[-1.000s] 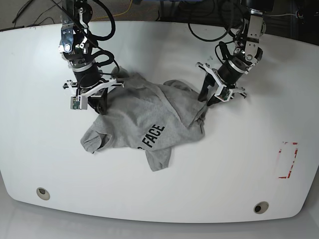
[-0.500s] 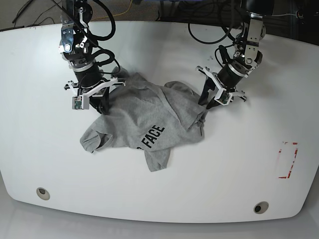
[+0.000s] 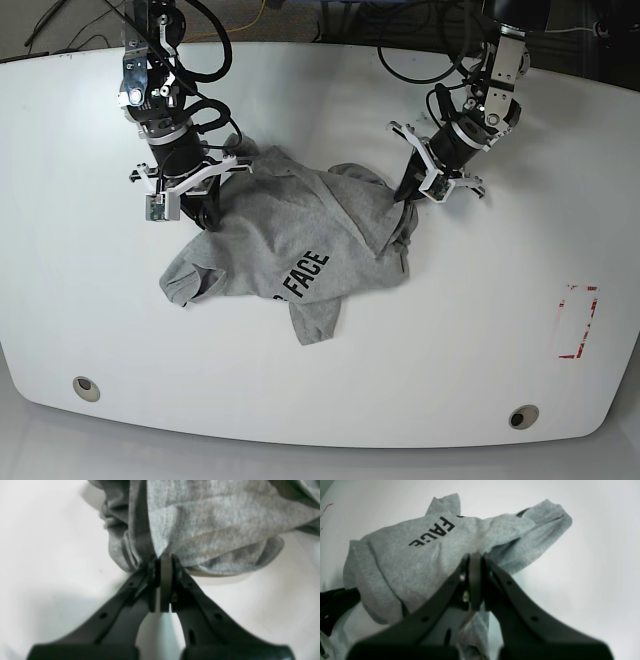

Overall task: Layout the t-shirt on the table in an organized manner, then fold the t-shirt properly
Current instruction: 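Lower the left gripper onto the shirt's sleeve edge and grasp it, then pull both grippers apart, stretching the grey shirt between them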

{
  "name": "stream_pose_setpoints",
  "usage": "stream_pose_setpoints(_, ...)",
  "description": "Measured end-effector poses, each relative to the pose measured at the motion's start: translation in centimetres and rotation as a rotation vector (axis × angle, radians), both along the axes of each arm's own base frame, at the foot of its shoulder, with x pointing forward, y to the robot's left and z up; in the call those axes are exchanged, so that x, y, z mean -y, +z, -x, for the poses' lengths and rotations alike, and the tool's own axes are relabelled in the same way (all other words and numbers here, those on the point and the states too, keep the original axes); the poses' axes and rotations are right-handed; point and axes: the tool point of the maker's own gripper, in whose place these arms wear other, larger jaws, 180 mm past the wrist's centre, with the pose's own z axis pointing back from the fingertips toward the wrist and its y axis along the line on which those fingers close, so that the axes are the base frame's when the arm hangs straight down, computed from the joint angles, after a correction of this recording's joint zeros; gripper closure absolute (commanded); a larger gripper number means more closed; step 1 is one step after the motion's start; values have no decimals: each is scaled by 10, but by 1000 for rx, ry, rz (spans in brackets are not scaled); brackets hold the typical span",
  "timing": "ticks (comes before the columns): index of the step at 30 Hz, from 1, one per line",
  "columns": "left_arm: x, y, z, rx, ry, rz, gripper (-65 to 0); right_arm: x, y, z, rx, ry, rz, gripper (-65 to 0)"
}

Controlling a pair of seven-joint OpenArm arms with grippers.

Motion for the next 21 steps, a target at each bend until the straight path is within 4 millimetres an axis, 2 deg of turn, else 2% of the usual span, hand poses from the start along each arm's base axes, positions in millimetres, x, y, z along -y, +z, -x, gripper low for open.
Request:
stream_pose_setpoints(10,2,16,-8,52,-12,-11,0,0,8,-8,26,0,1,0)
stream_pose_setpoints(16,-4,44,-21,130,12,-5,0,0,12,-13,39,2,3,0)
stream_pose_setpoints(21,-12,76,-36,223,30,-6,0,7,27,-24,83,16,37,0)
